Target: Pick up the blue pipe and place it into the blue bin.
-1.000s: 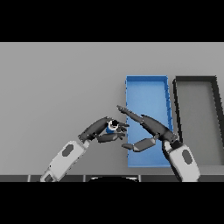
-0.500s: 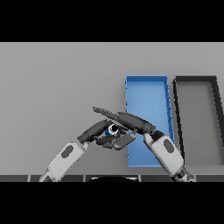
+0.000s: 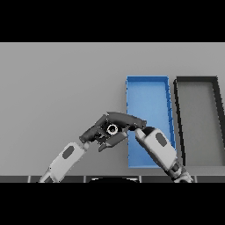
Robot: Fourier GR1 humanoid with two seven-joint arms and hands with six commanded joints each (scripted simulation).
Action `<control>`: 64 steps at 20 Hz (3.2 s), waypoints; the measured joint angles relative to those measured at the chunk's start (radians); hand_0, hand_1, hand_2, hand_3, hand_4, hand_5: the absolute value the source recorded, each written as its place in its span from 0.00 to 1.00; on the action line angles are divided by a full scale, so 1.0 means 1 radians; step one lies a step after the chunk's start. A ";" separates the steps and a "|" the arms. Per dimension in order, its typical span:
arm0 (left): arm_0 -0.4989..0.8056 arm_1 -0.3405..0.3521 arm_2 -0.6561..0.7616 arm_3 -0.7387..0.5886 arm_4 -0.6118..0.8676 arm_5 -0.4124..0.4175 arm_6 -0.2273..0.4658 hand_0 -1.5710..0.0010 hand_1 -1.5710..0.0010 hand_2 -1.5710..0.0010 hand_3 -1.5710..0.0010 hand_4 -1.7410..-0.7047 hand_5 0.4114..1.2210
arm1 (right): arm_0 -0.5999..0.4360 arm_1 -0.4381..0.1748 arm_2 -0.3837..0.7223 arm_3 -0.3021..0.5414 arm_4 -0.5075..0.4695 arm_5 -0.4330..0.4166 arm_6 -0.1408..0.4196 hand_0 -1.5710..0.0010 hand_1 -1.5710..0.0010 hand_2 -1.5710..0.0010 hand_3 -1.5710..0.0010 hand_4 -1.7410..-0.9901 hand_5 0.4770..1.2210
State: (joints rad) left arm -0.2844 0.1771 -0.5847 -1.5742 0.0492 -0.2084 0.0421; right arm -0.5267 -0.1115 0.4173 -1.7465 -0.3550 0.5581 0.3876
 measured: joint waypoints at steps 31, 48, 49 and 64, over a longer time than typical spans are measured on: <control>0.003 0.032 0.041 0.021 -0.091 -0.071 -0.003 0.99 0.99 0.99 0.99 0.81 0.17 | -0.030 -0.011 0.028 -0.017 -0.048 -0.096 -0.066 0.00 0.00 0.00 0.00 0.33 1.00; 0.042 0.053 0.032 -0.017 -0.074 -0.090 0.009 1.00 1.00 1.00 1.00 0.80 0.10 | -0.554 -0.287 -0.323 0.194 -0.466 -0.472 0.064 0.00 0.00 0.00 0.00 0.01 0.88; 0.036 0.048 0.033 -0.023 -0.071 -0.087 0.020 1.00 1.00 1.00 1.00 0.80 0.10 | -0.556 -0.294 -0.332 0.228 -0.440 -0.478 0.066 0.00 0.00 0.00 0.00 0.01 0.88; 0.050 0.050 0.039 -0.012 -0.070 -0.086 0.004 1.00 1.00 1.00 1.00 0.83 0.06 | -0.079 -0.339 -0.284 0.348 -0.277 -0.579 0.222 0.00 0.00 0.00 0.00 0.06 0.87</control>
State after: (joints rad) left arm -0.2346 0.2271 -0.5457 -1.5858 -0.0203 -0.2944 0.0462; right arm -0.6052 -0.4508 0.1333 -1.3985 -0.6324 -0.0212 0.6097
